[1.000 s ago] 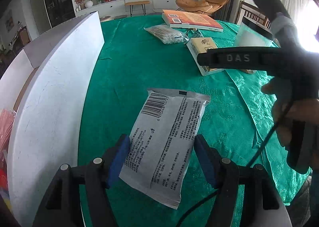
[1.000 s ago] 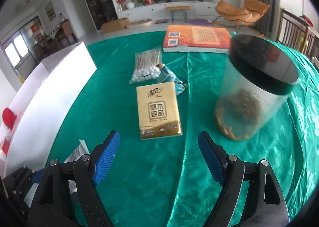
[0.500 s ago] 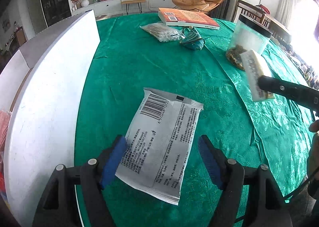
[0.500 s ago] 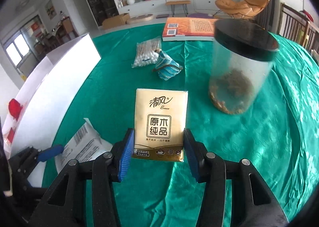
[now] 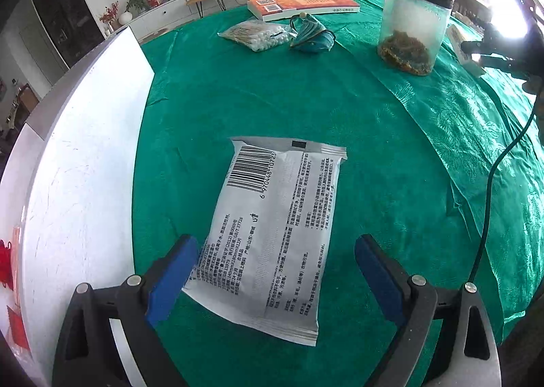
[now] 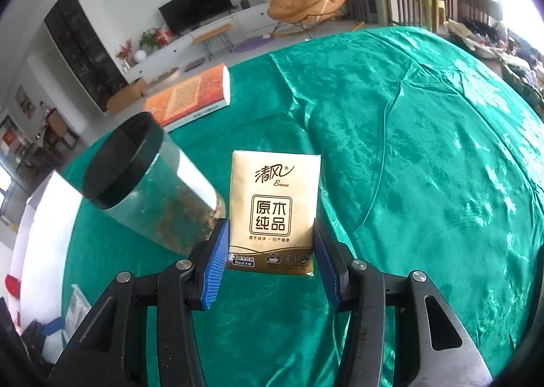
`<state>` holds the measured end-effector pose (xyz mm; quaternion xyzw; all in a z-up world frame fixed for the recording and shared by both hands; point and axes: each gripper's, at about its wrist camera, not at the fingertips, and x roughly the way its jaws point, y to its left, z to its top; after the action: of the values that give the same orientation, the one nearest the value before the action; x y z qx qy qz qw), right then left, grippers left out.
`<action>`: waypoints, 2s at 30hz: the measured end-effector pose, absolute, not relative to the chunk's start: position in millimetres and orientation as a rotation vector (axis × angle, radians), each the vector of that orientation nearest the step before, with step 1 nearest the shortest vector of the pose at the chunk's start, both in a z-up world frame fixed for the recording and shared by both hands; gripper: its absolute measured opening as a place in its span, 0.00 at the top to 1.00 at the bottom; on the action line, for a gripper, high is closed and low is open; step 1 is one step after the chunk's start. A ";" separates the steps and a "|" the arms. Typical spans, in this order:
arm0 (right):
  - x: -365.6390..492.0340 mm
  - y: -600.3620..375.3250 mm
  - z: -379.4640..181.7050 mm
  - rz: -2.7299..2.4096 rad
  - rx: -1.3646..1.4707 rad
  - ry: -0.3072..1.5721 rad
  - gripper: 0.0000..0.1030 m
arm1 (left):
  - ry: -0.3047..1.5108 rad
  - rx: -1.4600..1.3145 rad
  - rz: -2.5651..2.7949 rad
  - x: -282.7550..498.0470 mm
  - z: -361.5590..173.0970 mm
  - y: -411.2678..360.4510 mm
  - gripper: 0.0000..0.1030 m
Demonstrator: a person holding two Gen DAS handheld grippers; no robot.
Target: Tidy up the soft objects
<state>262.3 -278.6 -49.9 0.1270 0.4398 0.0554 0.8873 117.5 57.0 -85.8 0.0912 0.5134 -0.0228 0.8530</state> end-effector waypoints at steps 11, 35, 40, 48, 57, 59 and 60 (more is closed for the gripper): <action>300.5 -273.5 -57.6 0.092 0.173 0.942 0.50 | 1.094 0.061 -0.038 133.3 -87.6 70.7 0.29; 105.5 80.9 122.5 0.940 0.150 0.754 0.50 | 0.751 -0.236 0.483 -21.9 63.3 324.6 0.26; 89.8 145.6 79.0 1.028 0.069 0.914 0.24 | 0.684 -0.298 0.605 -44.5 49.8 345.2 0.08; 113.0 40.8 9.9 0.646 -0.042 0.832 0.24 | 0.629 -0.319 0.316 5.8 56.1 270.3 0.08; 116.5 -92.9 -86.3 0.205 -0.055 0.870 0.24 | 0.791 -0.211 -0.103 74.5 34.1 98.8 0.07; 112.0 -109.4 -93.1 0.167 -0.043 0.859 0.24 | 0.839 -0.175 -0.133 87.5 17.0 73.0 0.08; 114.5 -115.3 -96.2 0.157 -0.029 0.868 0.24 | 0.858 -0.162 -0.138 89.2 12.2 62.9 0.08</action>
<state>114.5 -115.3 -96.2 -0.0142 0.4203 0.0759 0.9041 89.2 62.9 12.2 -0.0783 0.4150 -0.0668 0.9040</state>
